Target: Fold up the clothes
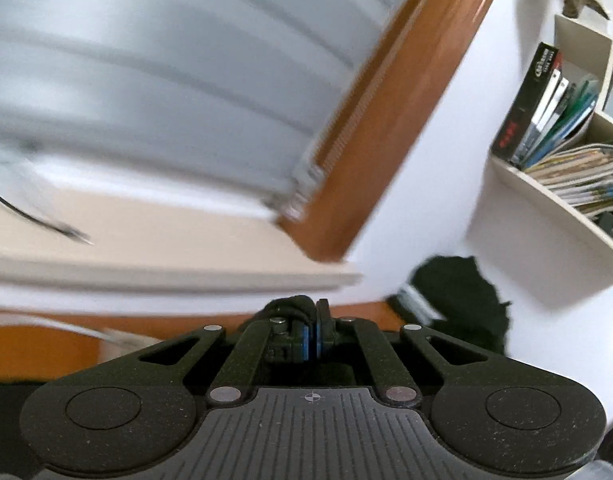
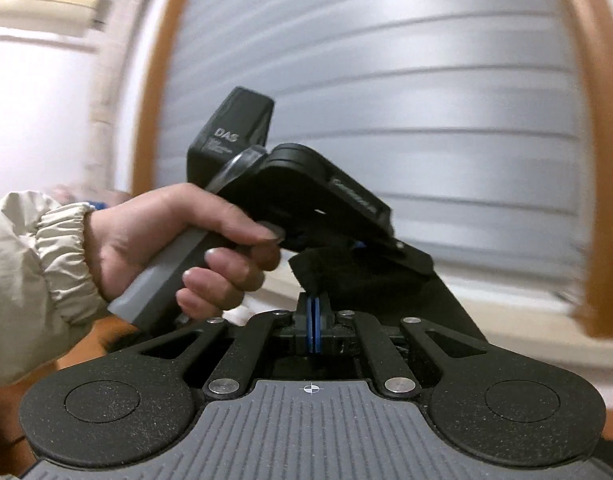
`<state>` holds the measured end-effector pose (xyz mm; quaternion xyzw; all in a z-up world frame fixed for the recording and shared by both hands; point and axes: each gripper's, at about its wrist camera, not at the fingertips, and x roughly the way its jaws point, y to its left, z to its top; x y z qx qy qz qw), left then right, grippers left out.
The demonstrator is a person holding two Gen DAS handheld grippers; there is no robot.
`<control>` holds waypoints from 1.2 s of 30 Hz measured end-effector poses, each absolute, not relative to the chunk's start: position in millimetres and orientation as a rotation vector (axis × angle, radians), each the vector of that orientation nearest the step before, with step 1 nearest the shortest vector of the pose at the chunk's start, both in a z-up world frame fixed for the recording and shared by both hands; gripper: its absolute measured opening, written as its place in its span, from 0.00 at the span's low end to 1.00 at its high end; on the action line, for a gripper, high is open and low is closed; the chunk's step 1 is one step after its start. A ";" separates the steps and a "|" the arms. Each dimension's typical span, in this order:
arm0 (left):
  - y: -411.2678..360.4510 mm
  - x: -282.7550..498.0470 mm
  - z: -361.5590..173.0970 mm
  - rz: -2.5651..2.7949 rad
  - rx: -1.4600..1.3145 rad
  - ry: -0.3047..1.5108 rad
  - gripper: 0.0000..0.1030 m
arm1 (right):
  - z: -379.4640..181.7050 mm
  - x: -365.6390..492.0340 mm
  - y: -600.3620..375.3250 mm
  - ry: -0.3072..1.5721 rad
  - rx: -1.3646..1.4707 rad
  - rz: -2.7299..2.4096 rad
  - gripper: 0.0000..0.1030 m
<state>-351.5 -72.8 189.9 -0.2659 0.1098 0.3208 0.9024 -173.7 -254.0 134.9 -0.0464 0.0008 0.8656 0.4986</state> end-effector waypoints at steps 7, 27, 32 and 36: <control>-96.1 -473.6 219.0 0.843 -0.489 0.253 0.03 | 161.4 -274.0 -232.6 -0.035 -0.094 2.287 0.02; -70.2 -609.9 101.8 1.141 -0.702 0.361 0.50 | 59.3 -332.6 -176.3 0.298 -0.477 2.276 0.36; -63.2 -588.3 87.3 1.150 -0.629 0.449 0.48 | 49.3 -318.7 -177.2 0.299 -0.514 2.257 0.36; -64.6 -572.4 82.3 1.180 -0.499 0.520 0.00 | 38.0 -316.4 -170.9 0.343 -0.654 2.283 0.36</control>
